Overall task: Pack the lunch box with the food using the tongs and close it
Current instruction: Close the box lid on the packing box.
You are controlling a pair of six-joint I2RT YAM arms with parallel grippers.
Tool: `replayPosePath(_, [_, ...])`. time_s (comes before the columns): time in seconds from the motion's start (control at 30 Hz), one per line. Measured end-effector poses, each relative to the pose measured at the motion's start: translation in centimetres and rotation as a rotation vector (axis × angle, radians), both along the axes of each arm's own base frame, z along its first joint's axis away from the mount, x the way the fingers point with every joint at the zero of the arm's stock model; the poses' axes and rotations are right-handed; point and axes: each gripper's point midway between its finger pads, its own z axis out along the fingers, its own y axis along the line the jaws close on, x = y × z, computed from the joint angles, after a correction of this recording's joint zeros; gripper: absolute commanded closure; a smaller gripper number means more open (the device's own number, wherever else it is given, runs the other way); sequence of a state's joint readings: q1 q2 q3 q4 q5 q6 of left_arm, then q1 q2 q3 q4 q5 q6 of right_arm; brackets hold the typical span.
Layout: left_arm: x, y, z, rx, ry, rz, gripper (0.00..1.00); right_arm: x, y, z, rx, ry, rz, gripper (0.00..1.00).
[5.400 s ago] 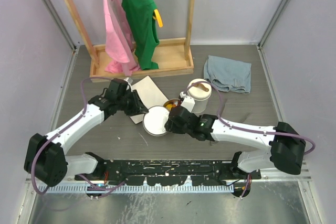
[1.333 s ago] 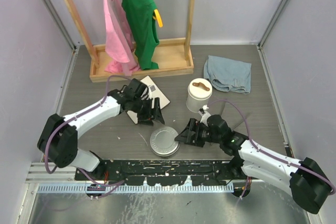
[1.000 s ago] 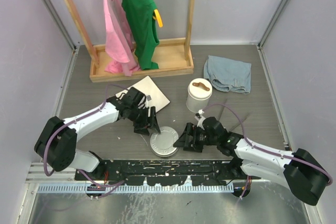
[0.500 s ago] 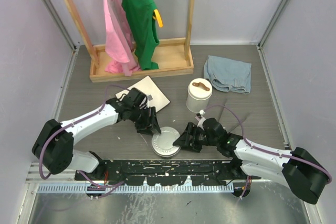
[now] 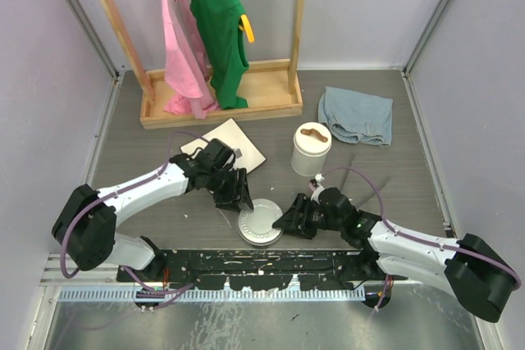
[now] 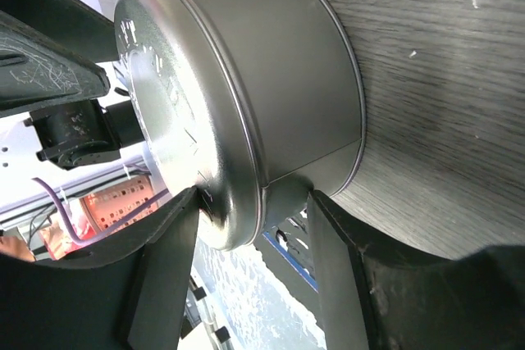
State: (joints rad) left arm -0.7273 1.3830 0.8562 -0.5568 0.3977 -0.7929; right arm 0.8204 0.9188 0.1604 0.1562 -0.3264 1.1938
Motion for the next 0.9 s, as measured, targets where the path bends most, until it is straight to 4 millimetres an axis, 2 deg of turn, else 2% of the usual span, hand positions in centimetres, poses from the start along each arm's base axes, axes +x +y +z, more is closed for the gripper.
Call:
replayPosePath(0.27, [0.2,0.1,-0.5,0.005,-0.007,0.008,0.52,-0.1,0.1,-0.6,0.000,0.021,-0.003,0.59])
replayPosePath(0.43, [0.3,0.7,-1.6,-0.003,-0.021,0.033,0.69,-0.3,0.4,-0.7,-0.016,0.045,0.023,0.65])
replayPosePath(0.57, [2.4,-0.1,-2.1,-0.037,-0.093,0.085,0.73,0.1,0.5,-0.5,-0.047,0.038,0.026,0.62])
replayPosePath(0.7, [4.3,-1.0,-1.8,-0.060,-0.140,0.129,0.71,1.2,0.3,-0.3,-0.096,0.025,0.018,0.61])
replayPosePath(0.8, [6.1,-1.6,-1.2,-0.067,-0.195,0.179,0.65,3.1,-0.5,-0.1,-0.138,-0.014,-0.015,0.56])
replayPosePath(0.9, [6.9,-1.4,-1.1,-0.051,-0.221,0.222,0.57,4.7,-1.0,0.4,-0.169,-0.066,-0.033,0.49])
